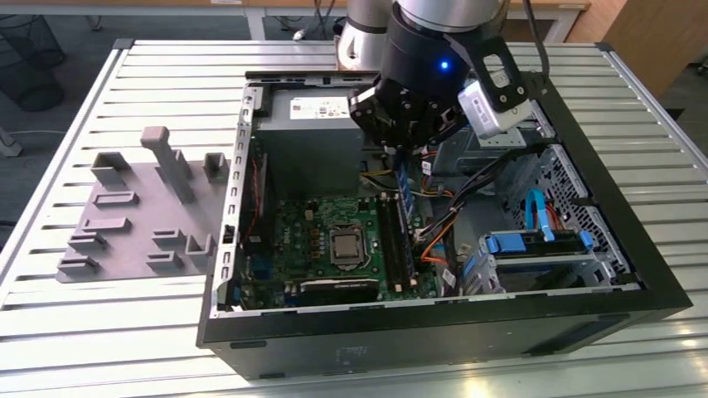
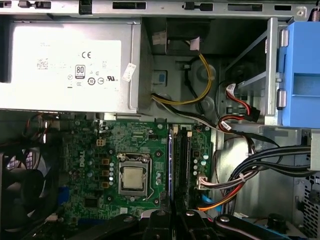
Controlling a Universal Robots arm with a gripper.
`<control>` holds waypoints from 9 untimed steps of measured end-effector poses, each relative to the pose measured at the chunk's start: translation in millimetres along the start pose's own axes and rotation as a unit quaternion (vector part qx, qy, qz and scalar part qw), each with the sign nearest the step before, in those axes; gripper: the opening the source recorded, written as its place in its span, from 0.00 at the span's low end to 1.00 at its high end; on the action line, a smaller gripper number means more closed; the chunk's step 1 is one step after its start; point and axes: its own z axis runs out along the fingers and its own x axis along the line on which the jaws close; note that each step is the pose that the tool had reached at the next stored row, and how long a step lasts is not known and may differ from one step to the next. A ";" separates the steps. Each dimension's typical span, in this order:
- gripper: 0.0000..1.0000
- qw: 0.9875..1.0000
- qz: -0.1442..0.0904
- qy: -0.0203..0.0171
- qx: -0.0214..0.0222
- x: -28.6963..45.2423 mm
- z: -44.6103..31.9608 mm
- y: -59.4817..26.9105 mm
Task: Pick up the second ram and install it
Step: 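Insert the second ram into the second slot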
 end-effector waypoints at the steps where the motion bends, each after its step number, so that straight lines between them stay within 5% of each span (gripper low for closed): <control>1: 0.14 1.000 0.000 0.000 0.000 -0.5 1.7 -0.1; 9: 0.14 1.000 0.000 0.001 0.000 -2.4 14.7 -2.5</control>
